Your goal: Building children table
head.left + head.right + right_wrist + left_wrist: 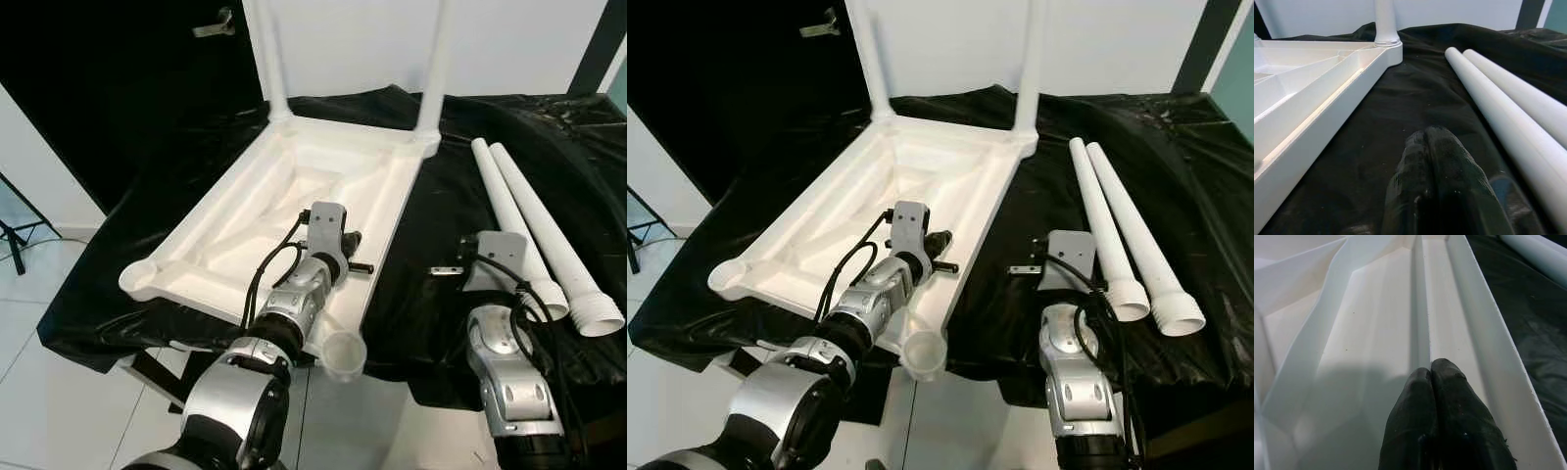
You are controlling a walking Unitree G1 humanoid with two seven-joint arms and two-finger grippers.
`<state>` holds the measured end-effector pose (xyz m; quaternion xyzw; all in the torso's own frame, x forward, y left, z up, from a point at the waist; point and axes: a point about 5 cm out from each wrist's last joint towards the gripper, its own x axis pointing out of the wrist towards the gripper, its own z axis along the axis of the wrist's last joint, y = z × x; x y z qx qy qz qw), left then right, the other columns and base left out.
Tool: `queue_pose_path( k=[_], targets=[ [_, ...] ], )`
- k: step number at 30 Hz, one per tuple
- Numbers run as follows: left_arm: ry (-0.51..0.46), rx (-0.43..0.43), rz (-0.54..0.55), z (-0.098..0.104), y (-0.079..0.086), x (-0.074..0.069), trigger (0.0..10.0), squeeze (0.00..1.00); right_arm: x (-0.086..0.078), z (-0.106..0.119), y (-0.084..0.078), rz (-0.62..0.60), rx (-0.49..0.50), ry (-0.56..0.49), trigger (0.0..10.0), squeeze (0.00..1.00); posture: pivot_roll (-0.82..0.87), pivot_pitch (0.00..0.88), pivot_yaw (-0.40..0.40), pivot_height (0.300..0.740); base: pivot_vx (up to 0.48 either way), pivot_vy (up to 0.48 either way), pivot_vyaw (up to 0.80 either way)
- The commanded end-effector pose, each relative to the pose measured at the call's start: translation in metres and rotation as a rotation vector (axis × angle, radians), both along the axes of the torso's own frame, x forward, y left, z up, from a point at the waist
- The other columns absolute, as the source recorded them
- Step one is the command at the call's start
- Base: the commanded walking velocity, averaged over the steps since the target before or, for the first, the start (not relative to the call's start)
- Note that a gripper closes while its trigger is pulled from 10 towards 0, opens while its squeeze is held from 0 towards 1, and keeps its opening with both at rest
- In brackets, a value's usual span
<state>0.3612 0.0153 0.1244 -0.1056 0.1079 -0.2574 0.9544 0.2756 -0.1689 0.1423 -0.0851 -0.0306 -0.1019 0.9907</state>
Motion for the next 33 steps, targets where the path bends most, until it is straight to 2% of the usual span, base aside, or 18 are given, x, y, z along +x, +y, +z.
queue_pose_path(
  k=[1,6,8,11,12,13,14,17,18,20,21,25,26,27,28,29,31,33],
  targets=[
    [-0.097,-0.162,-0.122,0.017,-0.025,-0.009,10.0,0.0,-0.002,-0.002,0.002,0.003,0.008,0.009,10.0,0.0,-0.17,0.0,0.083,0.74,0.0,0.0,0.0],
    [-0.091,-0.21,-0.206,0.014,-0.023,-0.014,10.0,0.0,-0.002,-0.003,0.002,-0.001,0.01,0.012,10.0,0.0,-0.17,0.0,0.083,0.74,0.0,0.0,0.0],
    [-0.101,-0.293,-0.325,0.015,-0.021,-0.021,10.0,0.0,-0.003,-0.004,0.002,-0.004,0.011,0.016,10.0,0.0,-0.16,0.0,0.083,0.74,0.0,0.0,0.0],
    [-0.11,-0.334,-0.38,0.014,-0.018,-0.025,10.0,0.0,-0.003,-0.005,0.002,-0.003,0.012,0.022,10.0,0.0,-0.16,0.0,0.081,0.74,0.0,0.0,0.0],
    [-0.107,-0.342,-0.383,0.012,-0.018,-0.025,10.0,0.44,-0.003,-0.006,0.002,-0.001,0.013,0.023,10.0,0.0,-0.15,0.0,0.081,0.74,0.0,0.0,0.0],
    [-0.107,-0.342,-0.383,0.012,-0.018,-0.025,10.0,0.44,-0.003,-0.006,0.002,-0.001,0.013,0.023,10.0,0.0,-0.15,0.0,0.081,0.74,0.0,0.0,0.0],
    [-0.103,-0.346,-0.381,0.012,-0.018,-0.026,10.0,1.0,-0.002,-0.006,0.003,0.0,0.014,0.024,10.0,0.0,-0.15,0.0,0.081,0.74,0.0,0.0,0.0],
    [-0.114,-0.37,-0.41,0.014,-0.023,-0.029,10.0,1.0,-0.001,-0.006,0.004,0.005,0.014,0.024,10.0,0.0,-0.15,0.0,0.079,0.74,0.0,0.0,0.0],
    [-0.134,-0.39,-0.441,0.019,-0.026,-0.032,10.0,0.76,-0.001,-0.006,0.005,0.007,0.014,0.025,10.0,0.0,-0.15,0.0,0.079,0.74,0.0,0.0,0.0],
    [-0.155,-0.408,-0.473,0.023,-0.029,-0.035,10.0,0.76,-0.001,-0.006,0.005,0.008,0.014,0.025,10.0,0.0,-0.15,0.0,0.08,0.74,0.0,0.0,0.0],
    [-0.181,-0.44,-0.526,0.03,-0.029,-0.038,10.0,0.0,-0.001,-0.006,0.005,0.008,0.013,0.026,10.0,0.0,-0.16,0.0,0.082,0.74,0.0,0.0,0.0],
    [-0.195,-0.473,-0.605,0.036,-0.025,-0.043,10.0,0.0,-0.002,-0.006,0.004,0.006,0.012,0.028,10.0,0.0,-0.16,0.0,0.083,0.74,0.0,0.0,0.0],
    [-0.198,-0.5,-0.723,0.037,-0.012,-0.05,10.0,0.0,-0.003,-0.007,0.003,0.001,0.011,0.031,10.0,0.0,-0.17,0.0,0.085,0.74,0.0,0.0,0.0],
    [-0.198,-0.5,-0.723,0.037,-0.012,-0.05,10.0,0.0,-0.003,-0.007,0.003,0.001,0.011,0.031,10.0,0.0,-0.17,0.0,0.085,0.74,0.0,0.0,0.0],
    [-0.195,-0.511,-0.813,0.037,0.001,-0.056,10.0,0.0,-0.003,-0.008,0.003,-0.004,0.009,0.034,10.0,0.0,-0.17,0.0,0.086,0.74,0.0,0.0,0.0],
    [-0.195,-0.494,-0.888,0.033,0.017,-0.062,10.0,0.0,-0.004,-0.008,0.002,-0.009,0.008,0.036,10.0,0.0,-0.17,0.0,0.087,0.74,0.0,0.0,0.0],
    [-0.187,-0.469,-0.938,0.028,0.03,-0.066,10.0,0.0,-0.004,-0.008,0.001,-0.012,0.007,0.036,10.0,0.0,-0.17,0.0,0.087,0.74,0.0,0.0,0.0],
    [-0.18,-0.365,-0.989,0.015,0.047,-0.07,10.0,0.0,-0.004,-0.008,0.0,-0.015,0.006,0.037,10.0,0.0,-0.17,0.0,0.088,0.74,0.0,0.0,0.0]
  ],
)
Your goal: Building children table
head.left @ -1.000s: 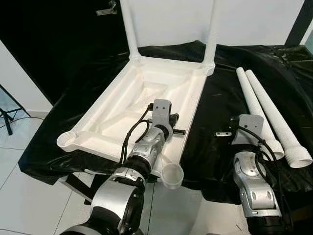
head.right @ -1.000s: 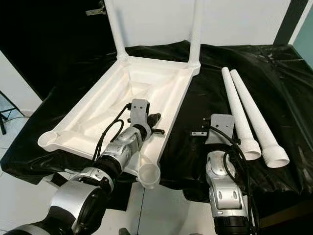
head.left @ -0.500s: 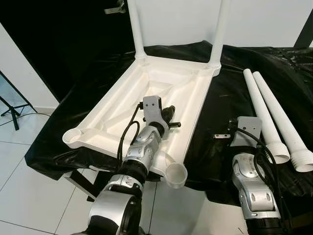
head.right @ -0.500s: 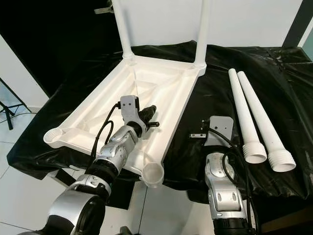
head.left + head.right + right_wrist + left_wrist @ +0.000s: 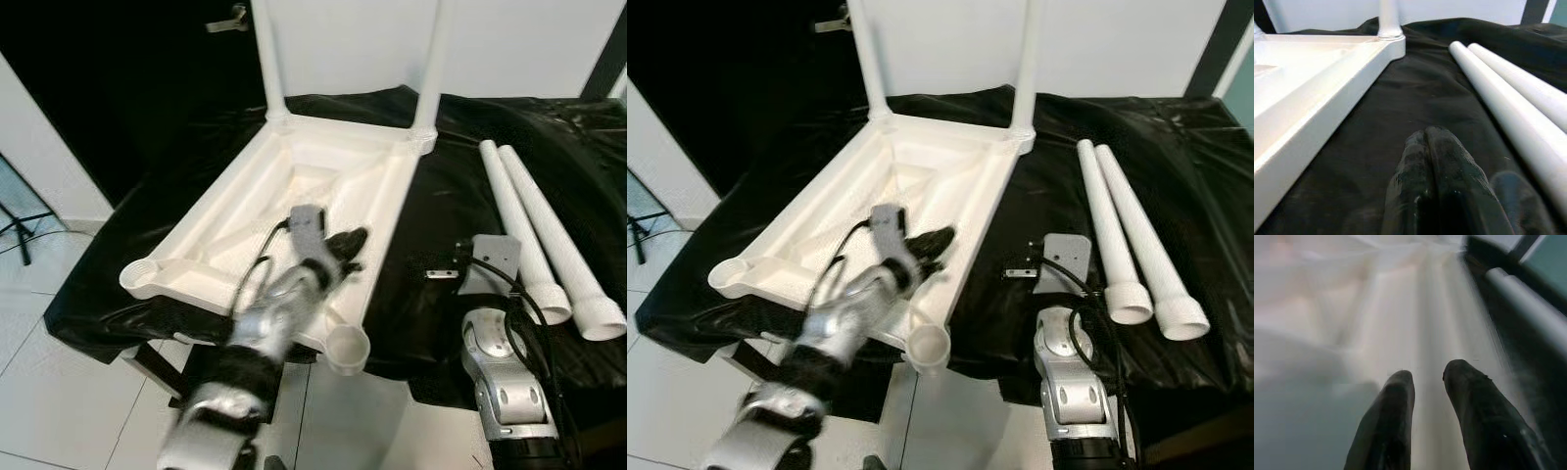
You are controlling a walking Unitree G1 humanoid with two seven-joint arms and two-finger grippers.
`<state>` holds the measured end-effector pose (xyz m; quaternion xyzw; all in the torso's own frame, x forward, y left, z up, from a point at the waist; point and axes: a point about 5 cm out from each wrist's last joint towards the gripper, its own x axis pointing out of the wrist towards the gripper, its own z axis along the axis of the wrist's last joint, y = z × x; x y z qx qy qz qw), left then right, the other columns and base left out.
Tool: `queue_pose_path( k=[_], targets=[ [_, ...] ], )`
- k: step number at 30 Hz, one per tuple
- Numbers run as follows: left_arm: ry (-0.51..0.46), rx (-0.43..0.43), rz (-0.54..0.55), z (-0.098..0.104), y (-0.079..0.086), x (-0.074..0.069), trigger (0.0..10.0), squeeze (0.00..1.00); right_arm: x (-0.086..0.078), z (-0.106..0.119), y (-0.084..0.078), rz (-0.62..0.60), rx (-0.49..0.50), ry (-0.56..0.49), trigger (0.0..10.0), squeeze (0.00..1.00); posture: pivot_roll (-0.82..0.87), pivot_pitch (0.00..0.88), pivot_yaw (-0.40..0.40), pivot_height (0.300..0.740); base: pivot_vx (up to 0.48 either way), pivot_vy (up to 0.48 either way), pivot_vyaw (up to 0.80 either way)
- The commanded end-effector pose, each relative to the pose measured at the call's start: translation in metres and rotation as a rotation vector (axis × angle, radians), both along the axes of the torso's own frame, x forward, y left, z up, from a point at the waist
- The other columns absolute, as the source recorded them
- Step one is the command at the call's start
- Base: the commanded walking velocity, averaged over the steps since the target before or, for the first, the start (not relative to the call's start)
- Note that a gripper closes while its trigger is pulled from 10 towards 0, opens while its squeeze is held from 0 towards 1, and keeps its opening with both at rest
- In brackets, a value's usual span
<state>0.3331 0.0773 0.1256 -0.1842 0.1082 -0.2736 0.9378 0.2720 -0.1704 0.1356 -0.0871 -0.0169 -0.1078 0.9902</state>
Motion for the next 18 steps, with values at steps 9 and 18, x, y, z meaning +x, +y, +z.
queue_pose_path(
  k=[9,18],
  targets=[
    [-0.246,-0.178,-1.011,0.009,0.005,-0.049,10.0,1.0,0.0,-0.003,0.001,0.002,0.008,0.016,10.0,0.0,-0.16,0.0,0.077,0.74,0.0,0.0,0.0],
    [-0.194,-0.073,-1.151,0.014,0.026,-0.072,10.0,1.0,0.003,-0.003,0.001,0.01,0.006,0.019,10.0,0.0,-0.15,0.0,0.07,0.74,0.0,0.0,0.0]
  ],
)
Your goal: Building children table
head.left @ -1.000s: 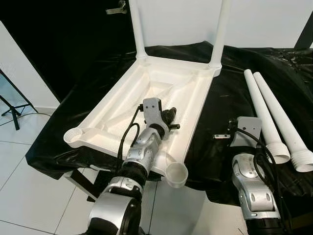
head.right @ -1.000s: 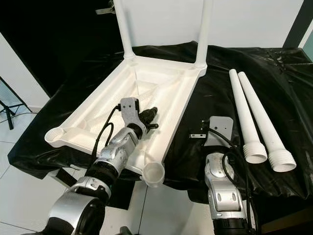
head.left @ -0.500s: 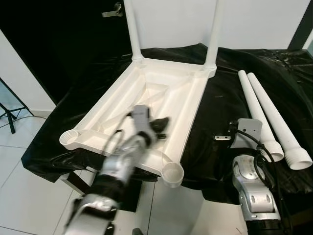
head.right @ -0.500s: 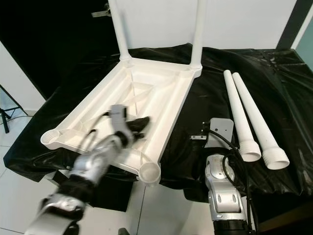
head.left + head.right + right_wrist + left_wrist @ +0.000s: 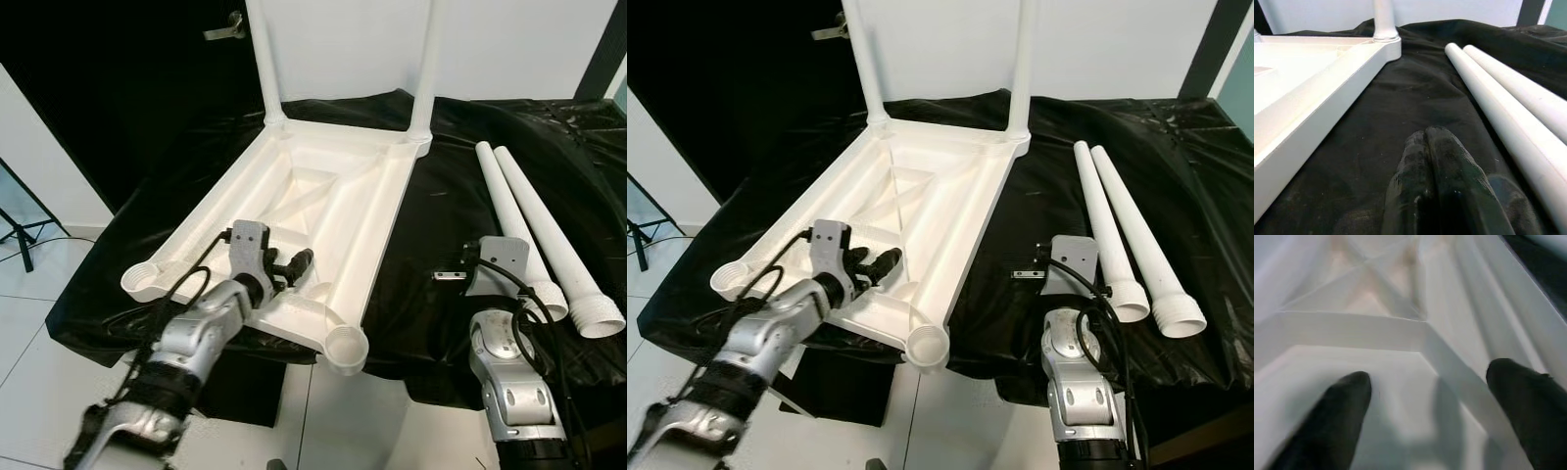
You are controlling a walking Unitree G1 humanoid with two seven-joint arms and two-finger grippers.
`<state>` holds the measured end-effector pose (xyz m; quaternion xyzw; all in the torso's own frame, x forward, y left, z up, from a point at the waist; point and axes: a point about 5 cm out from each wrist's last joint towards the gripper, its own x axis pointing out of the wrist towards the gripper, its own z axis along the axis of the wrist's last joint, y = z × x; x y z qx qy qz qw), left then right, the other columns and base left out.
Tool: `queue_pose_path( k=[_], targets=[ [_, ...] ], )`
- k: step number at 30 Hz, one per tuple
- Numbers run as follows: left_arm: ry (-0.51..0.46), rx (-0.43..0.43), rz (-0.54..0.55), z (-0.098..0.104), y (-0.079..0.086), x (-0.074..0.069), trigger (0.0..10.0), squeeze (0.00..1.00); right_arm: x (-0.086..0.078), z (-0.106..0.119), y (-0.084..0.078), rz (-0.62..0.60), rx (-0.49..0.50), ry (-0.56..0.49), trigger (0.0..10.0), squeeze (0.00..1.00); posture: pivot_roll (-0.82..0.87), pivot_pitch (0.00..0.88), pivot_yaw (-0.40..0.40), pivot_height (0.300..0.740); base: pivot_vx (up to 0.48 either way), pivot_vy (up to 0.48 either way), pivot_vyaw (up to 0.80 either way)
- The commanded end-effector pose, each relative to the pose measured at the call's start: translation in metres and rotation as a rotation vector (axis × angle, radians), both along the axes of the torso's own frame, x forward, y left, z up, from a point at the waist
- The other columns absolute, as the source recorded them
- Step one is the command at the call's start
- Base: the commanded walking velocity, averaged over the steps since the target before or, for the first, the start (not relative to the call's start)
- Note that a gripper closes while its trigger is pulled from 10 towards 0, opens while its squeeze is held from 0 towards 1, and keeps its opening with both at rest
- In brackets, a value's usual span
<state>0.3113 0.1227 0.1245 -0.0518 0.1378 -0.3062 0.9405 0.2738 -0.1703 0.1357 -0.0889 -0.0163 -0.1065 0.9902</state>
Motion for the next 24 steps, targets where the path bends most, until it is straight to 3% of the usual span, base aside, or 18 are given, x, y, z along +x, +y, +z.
queue_pose_path(
  k=[1,5,6,11,17,21,24],
  targets=[
    [-0.015,-0.265,-1.087,0.014,-0.017,-0.053,10.0,1.0,0.002,-0.003,0.001,0.008,0.009,0.018,10.0,0.0,-0.14,0.0,0.069,0.74,0.0,0.0,0.0],
    [-0.029,-0.225,-1.11,0.012,-0.015,-0.058,10.0,1.0,0.002,-0.003,0.002,0.01,0.009,0.018,10.0,0.0,-0.14,0.0,0.068,0.74,0.0,0.0,0.0],
    [-0.03,-0.211,-1.143,0.012,-0.012,-0.063,10.0,0.0,0.002,-0.004,0.002,0.011,0.01,0.019,10.0,0.0,-0.14,0.0,0.069,0.74,0.0,0.0,0.0],
    [-0.008,-0.177,-1.202,0.012,-0.004,-0.071,10.0,0.0,0.001,-0.005,0.003,0.01,0.013,0.026,10.0,0.0,-0.14,0.0,0.071,0.74,0.0,0.0,0.0],
    [-0.008,-0.123,-1.206,0.01,0.0,-0.07,10.0,0.0,0.0,-0.007,0.004,0.008,0.021,0.031,10.0,0.0,-0.14,0.0,0.076,0.74,0.0,0.0,0.0],
    [-0.084,0.026,-1.112,0.001,-0.001,-0.055,10.0,0.0,0.0,-0.008,0.005,0.004,0.031,0.032,10.0,0.0,-0.14,0.0,0.081,0.74,0.0,0.0,0.0],
    [-0.113,0.098,-1.129,-0.003,0.007,-0.046,10.0,0.0,-0.001,-0.008,0.003,-0.001,0.034,0.033,10.0,0.0,-0.14,0.0,0.082,0.74,0.0,0.0,0.0]
  ],
)
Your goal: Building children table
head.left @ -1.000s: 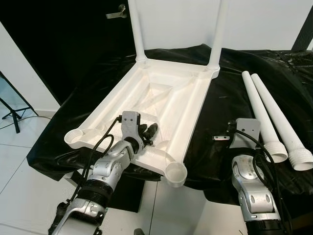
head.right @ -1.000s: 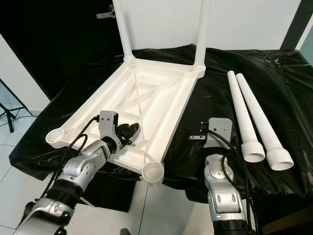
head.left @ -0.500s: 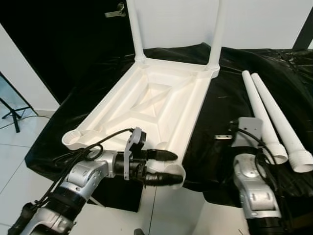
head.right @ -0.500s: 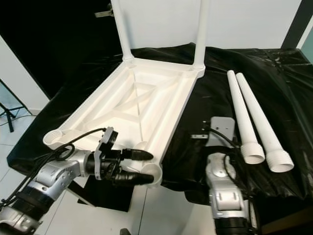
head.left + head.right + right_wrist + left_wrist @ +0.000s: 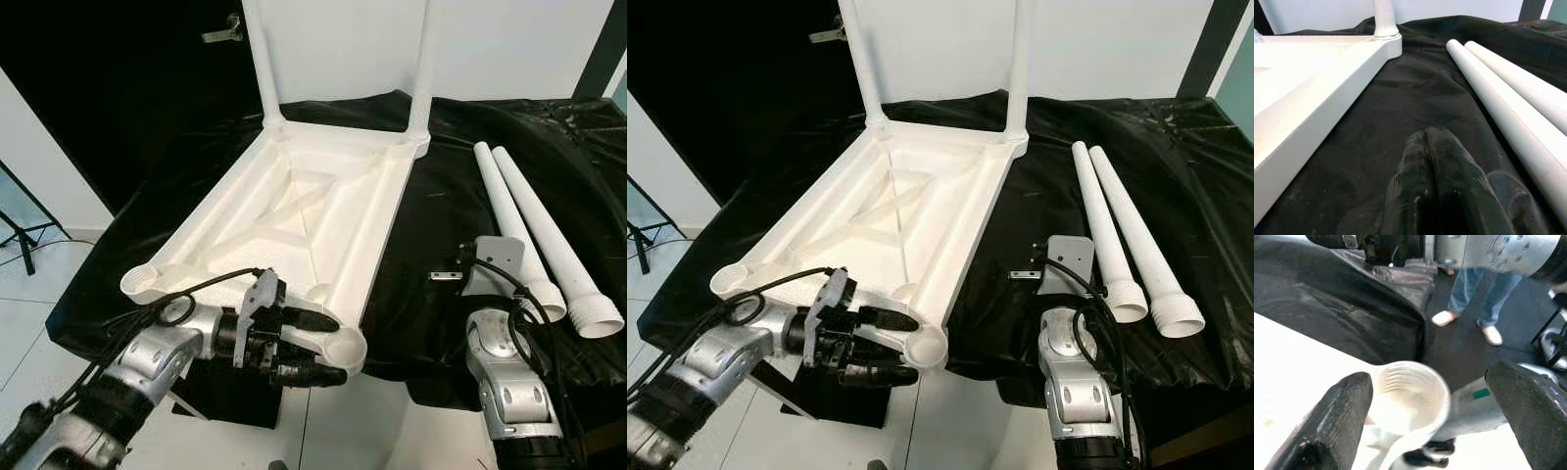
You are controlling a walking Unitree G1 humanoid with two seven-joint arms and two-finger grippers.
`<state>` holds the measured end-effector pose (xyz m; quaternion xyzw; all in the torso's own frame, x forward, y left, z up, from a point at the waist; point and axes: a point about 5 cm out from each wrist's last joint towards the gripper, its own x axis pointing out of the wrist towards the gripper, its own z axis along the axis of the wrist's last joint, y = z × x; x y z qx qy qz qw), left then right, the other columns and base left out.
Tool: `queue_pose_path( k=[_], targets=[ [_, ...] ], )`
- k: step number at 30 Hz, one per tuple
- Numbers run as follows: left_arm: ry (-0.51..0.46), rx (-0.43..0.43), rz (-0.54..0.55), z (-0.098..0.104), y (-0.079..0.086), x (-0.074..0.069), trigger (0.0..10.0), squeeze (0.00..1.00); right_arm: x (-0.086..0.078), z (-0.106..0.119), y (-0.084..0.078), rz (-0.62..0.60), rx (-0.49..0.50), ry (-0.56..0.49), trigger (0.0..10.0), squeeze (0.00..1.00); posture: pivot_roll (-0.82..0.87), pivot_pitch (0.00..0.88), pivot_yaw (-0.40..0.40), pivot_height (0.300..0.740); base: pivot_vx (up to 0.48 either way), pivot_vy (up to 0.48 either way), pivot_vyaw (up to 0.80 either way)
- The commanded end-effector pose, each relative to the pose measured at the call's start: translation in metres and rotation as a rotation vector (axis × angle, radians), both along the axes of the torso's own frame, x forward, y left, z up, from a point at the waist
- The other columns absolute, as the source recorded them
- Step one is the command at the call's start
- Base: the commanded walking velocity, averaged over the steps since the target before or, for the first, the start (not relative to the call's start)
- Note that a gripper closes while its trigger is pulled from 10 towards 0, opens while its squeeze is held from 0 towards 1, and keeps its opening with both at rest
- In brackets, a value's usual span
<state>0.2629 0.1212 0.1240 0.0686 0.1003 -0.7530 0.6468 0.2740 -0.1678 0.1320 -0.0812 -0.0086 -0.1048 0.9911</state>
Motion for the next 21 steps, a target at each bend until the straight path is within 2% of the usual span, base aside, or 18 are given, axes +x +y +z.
queue_pose_path(
  k=[1,8,9,11,16,18,21],
  targets=[
    [-0.02,0.039,-0.022,-0.003,0.008,0.002,10.0,0.0,-0.001,-0.005,0.001,-0.003,0.017,0.019,10.0,0.0,-0.14,0.0,0.082,0.74,0.0,0.0,0.0],
    [-0.069,0.093,-0.005,-0.004,0.018,0.011,10.0,0.0,0.0,-0.004,0.0,-0.008,0.024,0.017,10.0,0.0,-0.15,0.0,0.08,0.74,0.0,0.0,0.0],
    [-0.069,0.093,-0.005,-0.004,0.018,0.011,10.0,0.0,0.0,-0.004,0.0,-0.008,0.024,0.017,10.0,0.0,-0.15,0.0,0.08,0.74,0.0,0.0,0.0],
    [-0.059,0.155,-0.017,-0.009,0.027,0.01,10.0,0.0,0.0,-0.004,0.0,-0.008,0.029,0.015,10.0,0.0,-0.14,0.0,0.077,0.74,0.0,0.0,0.0],
    [-0.044,0.181,-0.026,-0.012,0.033,0.009,10.0,0.0,0.0,-0.004,0.0,-0.008,0.032,0.016,10.0,0.0,-0.14,0.0,0.077,0.74,0.0,0.0,0.0],
    [-0.041,0.229,-0.037,-0.016,0.04,0.008,10.0,0.0,0.0,-0.004,-0.001,-0.01,0.038,0.017,10.0,0.0,-0.14,0.0,0.076,0.74,0.0,0.0,0.0],
    [-0.048,0.252,-0.04,-0.018,0.043,0.009,10.0,0.0,0.0,-0.004,-0.001,-0.011,0.04,0.017,10.0,0.0,-0.14,0.0,0.076,0.74,0.0,0.0,0.0]
  ],
)
